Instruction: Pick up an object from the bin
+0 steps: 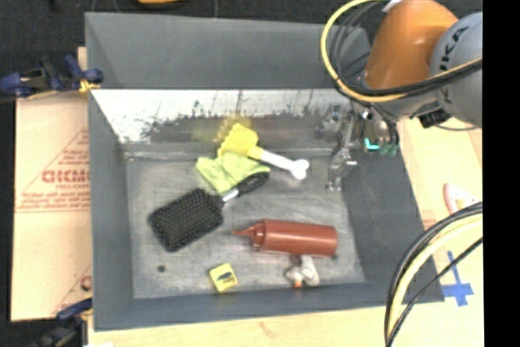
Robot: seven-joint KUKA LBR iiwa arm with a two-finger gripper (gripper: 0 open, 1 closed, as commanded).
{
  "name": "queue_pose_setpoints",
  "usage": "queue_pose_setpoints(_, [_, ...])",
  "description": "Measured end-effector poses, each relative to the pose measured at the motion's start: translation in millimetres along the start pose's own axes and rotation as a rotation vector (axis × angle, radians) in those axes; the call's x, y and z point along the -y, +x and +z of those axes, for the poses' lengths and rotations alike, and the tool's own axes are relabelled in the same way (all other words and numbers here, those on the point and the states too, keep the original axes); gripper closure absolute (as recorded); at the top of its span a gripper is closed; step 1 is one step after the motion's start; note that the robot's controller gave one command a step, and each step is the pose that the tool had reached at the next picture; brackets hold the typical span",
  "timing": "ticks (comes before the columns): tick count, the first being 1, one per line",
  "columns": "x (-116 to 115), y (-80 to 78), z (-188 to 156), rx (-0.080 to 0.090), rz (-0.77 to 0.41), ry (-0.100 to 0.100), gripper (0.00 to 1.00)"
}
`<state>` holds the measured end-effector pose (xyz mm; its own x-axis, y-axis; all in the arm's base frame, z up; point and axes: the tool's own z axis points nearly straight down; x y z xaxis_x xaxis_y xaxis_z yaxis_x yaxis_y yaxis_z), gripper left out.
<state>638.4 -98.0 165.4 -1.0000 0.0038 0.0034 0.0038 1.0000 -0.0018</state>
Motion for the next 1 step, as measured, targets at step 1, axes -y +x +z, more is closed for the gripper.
queue_pose_setpoints(1, [-0.1, -1.8, -5.1, 0.008, -0.001, 0.001, 0.0])
